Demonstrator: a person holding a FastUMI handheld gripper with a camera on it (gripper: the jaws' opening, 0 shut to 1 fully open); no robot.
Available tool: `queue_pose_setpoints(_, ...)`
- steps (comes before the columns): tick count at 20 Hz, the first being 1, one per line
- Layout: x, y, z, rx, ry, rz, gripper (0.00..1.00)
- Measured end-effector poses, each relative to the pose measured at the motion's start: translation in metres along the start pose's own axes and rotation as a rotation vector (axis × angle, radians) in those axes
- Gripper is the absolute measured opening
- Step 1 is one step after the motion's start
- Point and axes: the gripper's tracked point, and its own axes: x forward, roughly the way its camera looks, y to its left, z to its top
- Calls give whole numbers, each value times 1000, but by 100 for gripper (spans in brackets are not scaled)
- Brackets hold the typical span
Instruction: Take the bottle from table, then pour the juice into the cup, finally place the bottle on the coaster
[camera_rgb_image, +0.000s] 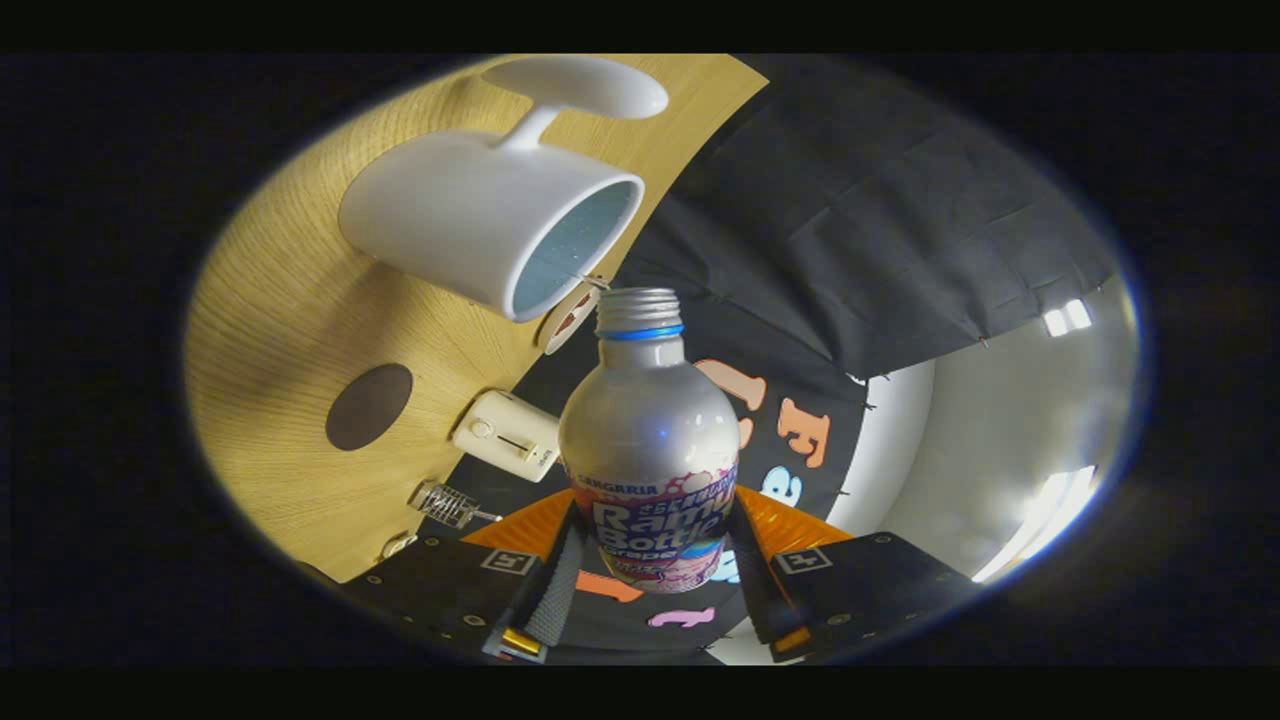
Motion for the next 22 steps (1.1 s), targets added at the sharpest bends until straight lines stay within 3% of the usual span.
queue_pose_setpoints(7, -4, 16, 7, 92, 4, 18, 71)
queue_pose_setpoints(10, -8, 26, 2, 192, 27, 48, 71)
queue_pose_setpoints(15, -17, 38, -13, 474, 101, 130, 71)
queue_pose_setpoints(19, -22, 40, -27, 824, 155, 200, 71)
queue_pose_setpoints(22, -24, 25, -45, 1023, 191, 192, 72)
